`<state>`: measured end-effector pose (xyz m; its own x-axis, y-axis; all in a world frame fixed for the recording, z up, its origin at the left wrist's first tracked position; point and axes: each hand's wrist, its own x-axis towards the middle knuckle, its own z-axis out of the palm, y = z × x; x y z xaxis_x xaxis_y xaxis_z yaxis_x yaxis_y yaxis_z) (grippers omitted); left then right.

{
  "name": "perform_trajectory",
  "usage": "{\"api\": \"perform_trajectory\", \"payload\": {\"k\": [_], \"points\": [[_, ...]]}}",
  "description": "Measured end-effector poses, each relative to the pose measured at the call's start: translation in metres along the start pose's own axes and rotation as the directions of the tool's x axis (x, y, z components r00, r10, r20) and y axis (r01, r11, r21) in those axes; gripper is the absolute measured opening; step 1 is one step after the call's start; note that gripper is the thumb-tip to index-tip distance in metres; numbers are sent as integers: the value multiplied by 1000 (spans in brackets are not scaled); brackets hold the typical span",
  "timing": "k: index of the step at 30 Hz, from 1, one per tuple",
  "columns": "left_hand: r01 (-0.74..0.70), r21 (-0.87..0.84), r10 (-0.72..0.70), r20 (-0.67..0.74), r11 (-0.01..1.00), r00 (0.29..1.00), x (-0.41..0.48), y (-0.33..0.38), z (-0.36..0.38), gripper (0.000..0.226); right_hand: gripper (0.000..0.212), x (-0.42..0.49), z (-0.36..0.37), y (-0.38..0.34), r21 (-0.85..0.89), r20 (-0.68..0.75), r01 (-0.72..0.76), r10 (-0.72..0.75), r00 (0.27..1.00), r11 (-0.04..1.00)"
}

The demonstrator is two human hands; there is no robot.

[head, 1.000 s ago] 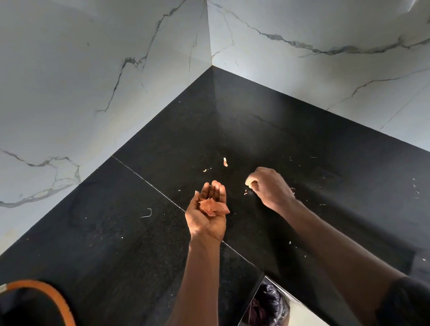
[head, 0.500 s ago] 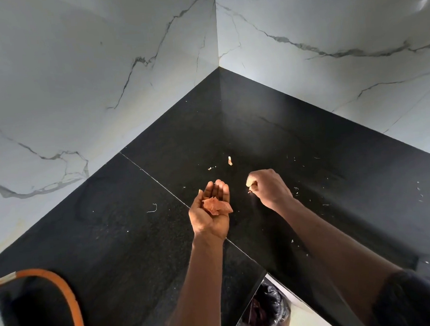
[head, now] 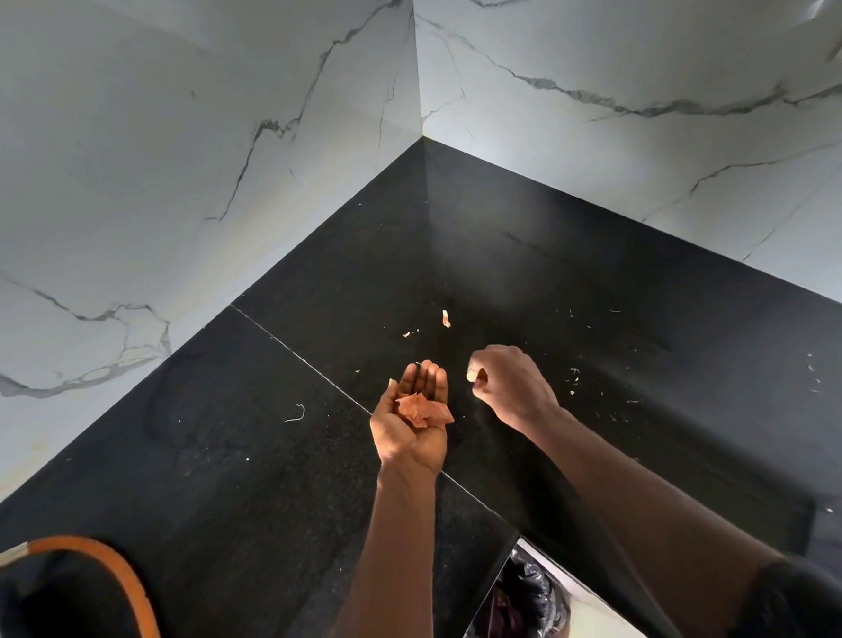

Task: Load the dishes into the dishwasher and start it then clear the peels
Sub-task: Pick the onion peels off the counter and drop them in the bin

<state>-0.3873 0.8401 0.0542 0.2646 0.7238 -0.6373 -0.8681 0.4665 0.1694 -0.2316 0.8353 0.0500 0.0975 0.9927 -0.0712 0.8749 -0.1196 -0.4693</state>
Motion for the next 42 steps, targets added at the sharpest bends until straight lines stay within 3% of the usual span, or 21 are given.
{"api": "perform_trajectory", "payload": {"k": [4, 9, 13, 16, 20, 22, 26, 36, 42], "points": [[16, 3, -16, -39, 1000, 999, 3, -1, -2, 42, 8, -13, -13, -24, 190, -184, 128, -93, 978, 973], [6, 94, 5, -110, 996, 994, 7, -4, -6, 45, 11, -25, -12, -56, 264, -110, 240, -218, 970, 934], [26, 99, -15, -110, 995, 994, 1, -3, 0, 47, 13, -14, -19, -54, 310, -122, 246, -218, 968, 918], [43, 10, -42, -60, 999, 997, -2, 1, 3, 39, 16, 12, -21, -39, 345, -187, 187, -128, 974, 920], [39, -29, -41, -54, 999, 998, -2, 6, 0, 41, 26, 68, -14, -15, 191, -155, -57, 87, 984, 980], [32, -27, -34, -61, 999, 998, -3, 10, -3, 41, 37, 89, -9, -11, 83, -75, -100, 106, 992, 992], [6, -34, -8, -69, 999, 998, -5, 20, -10, 40, 41, 105, 7, -23, -50, 72, -30, 33, 997, 998], [-31, -65, 26, -80, 997, 996, -9, 35, -19, 40, 22, 104, 41, -65, -187, 190, 235, -200, 961, 954], [-53, -22, 53, -31, 998, 998, -9, 35, -21, 41, 11, 82, 39, -58, -211, 186, 297, -260, 947, 931]]}}
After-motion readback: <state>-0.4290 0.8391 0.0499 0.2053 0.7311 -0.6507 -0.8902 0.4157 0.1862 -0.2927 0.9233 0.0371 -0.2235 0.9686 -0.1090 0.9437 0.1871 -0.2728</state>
